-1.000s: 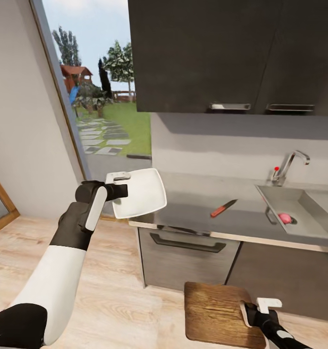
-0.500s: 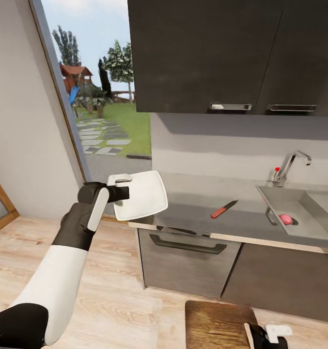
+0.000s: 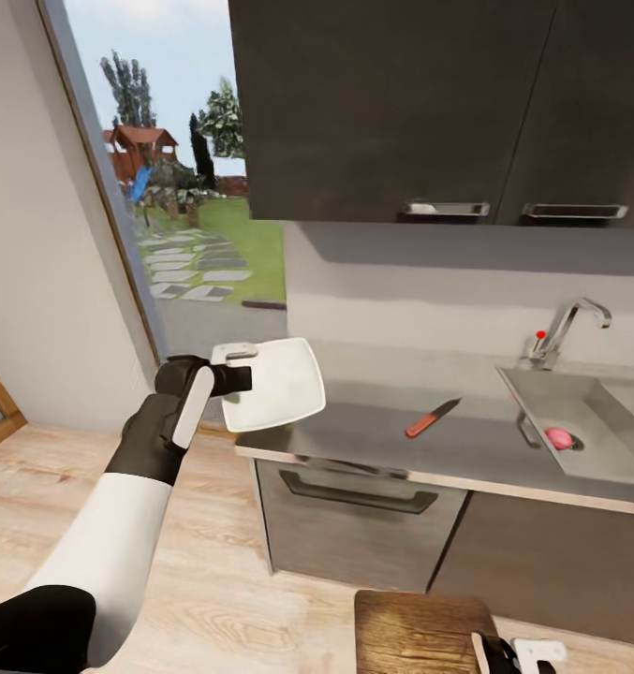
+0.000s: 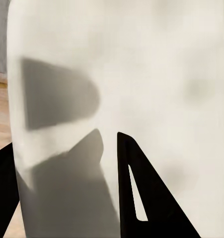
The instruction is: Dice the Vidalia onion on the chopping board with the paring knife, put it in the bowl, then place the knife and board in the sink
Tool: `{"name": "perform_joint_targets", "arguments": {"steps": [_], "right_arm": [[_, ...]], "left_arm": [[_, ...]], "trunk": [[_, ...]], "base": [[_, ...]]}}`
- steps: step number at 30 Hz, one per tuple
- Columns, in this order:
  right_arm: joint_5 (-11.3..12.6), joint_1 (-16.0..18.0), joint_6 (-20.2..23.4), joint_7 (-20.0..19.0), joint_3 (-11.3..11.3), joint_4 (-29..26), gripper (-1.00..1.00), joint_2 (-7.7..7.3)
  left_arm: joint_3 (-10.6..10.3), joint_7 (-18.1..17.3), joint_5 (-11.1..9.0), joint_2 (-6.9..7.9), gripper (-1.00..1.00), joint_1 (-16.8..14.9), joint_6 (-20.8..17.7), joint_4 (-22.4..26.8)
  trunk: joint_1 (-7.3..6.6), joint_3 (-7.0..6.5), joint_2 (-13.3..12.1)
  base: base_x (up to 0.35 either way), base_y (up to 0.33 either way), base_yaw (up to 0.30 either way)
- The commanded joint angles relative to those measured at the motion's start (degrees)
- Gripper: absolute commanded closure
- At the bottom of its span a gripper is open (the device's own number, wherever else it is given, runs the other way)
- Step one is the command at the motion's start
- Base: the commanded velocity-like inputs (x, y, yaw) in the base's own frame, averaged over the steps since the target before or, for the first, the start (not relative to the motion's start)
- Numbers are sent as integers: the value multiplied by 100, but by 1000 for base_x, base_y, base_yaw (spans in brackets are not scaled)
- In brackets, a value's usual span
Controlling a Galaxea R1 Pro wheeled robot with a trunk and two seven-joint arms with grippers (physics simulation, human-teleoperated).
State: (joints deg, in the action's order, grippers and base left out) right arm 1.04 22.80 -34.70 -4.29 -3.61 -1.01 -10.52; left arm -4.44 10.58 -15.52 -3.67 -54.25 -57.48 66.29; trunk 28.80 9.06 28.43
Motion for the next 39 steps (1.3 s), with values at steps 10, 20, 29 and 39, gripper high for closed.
{"name": "perform_joint_targets", "arguments": {"steps": [10,20,29,39], "right_arm": [[39,4,16,180,-72,4,100,2],[89,5,150,486,-87,4,100,95],[92,2,195,498,-88,13,100,124],[91,-3,200,490,-88,10,100,129]], "left_arm": [[-19,58,-65,-71,100,-6,-17,-142],[-13,52,-65,-72,100,-6,-9,-249],[-2,58,-65,-54,100,-6,-9,-657],[-12,56,-65,-54,100,-6,-9,-895]], "trunk": [[6,10,10],[6,10,10],[6,10,10],[6,10,10]], "base": [[202,-164,0],[13,-11,0],[123,0,0],[15,0,0]]}}
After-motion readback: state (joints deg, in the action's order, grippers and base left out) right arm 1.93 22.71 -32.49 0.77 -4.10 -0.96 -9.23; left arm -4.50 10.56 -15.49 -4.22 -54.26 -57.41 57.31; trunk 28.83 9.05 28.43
